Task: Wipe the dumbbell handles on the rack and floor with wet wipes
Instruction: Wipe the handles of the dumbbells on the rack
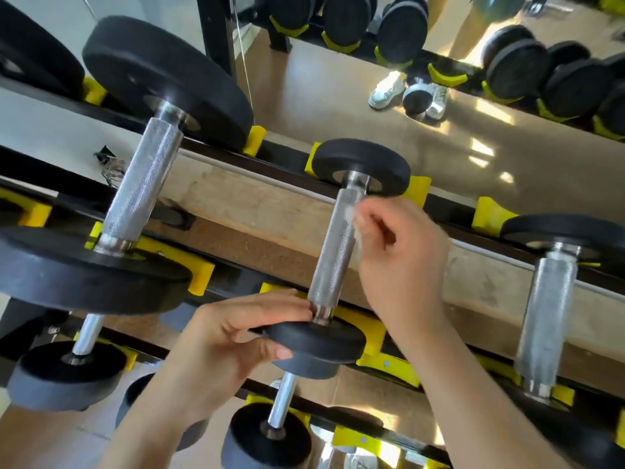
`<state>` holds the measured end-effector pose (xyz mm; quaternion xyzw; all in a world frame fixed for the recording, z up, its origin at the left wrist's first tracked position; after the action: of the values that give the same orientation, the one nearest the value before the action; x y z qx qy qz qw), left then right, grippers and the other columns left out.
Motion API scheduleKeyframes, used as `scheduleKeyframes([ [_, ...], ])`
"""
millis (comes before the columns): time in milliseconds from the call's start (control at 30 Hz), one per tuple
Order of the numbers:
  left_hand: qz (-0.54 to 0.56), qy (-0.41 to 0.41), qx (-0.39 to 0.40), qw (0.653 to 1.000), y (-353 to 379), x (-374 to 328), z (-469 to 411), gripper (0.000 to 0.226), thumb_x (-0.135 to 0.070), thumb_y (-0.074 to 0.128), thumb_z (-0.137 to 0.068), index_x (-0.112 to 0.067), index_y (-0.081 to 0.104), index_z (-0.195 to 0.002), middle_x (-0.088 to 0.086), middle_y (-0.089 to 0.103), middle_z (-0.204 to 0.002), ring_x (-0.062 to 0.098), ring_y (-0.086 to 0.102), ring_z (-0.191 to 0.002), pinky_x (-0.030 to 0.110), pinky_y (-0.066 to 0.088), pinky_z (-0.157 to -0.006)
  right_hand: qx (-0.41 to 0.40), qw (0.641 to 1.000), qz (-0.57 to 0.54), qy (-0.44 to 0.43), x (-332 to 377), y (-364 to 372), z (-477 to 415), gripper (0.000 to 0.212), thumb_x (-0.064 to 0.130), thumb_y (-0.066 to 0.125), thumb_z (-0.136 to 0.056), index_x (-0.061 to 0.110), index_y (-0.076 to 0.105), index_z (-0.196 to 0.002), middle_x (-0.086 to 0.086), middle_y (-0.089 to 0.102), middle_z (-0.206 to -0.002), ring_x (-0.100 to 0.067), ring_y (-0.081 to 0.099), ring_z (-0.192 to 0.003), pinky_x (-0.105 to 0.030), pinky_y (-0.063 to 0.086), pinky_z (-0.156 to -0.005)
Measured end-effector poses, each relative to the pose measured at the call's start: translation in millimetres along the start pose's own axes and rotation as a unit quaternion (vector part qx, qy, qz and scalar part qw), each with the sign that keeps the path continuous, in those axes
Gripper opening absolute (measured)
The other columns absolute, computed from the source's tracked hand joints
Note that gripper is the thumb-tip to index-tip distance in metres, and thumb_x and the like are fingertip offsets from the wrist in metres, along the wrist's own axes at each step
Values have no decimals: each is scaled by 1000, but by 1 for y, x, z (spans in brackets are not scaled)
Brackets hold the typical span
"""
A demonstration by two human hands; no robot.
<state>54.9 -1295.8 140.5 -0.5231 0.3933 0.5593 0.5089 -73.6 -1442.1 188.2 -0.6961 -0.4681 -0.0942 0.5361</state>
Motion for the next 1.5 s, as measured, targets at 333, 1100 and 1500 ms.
scheduleKeyframes([
  [333, -465, 150, -70, 870, 38, -58, 22, 46, -20, 80, -66, -30, 69, -110, -2, 60, -108, 21, 53, -97, 30, 51, -71, -5, 996, -57, 67, -8, 1, 15, 12, 14, 64, -92, 16, 71, -101, 3, 66, -96, -3, 58, -82, -10, 47, -70],
  [1100, -121, 117, -77, 983, -8, -9, 10, 26, -32, 70, -77, -26, 75, -102, -12, 69, -105, 18, 66, -99, 42, 55, -79, -6, 998, 21, -64, 12, -1, -17, 10, 2, 66, -85, 9, 73, -86, -3, 67, -81, -15, 61, -73, -16, 44, -62],
  [1500, -215, 88, -20, 972, 1, -27, 8, 36, -22, 75, -74, -35, 66, -106, -19, 60, -115, 10, 56, -115, 27, 51, -89, 33, 999, -21, 3, 4, -4, 14, 9, 5, 68, -86, 13, 71, -88, 6, 64, -80, -1, 55, -73, -7, 42, -66],
])
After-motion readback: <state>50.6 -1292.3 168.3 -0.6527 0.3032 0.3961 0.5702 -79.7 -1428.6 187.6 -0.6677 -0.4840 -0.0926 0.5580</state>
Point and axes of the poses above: each hand's wrist, its own z-axis away from the middle knuckle, its own y-axis out of the palm, x = y × z, the point moved 6 cm from there along -z, towards the middle knuckle
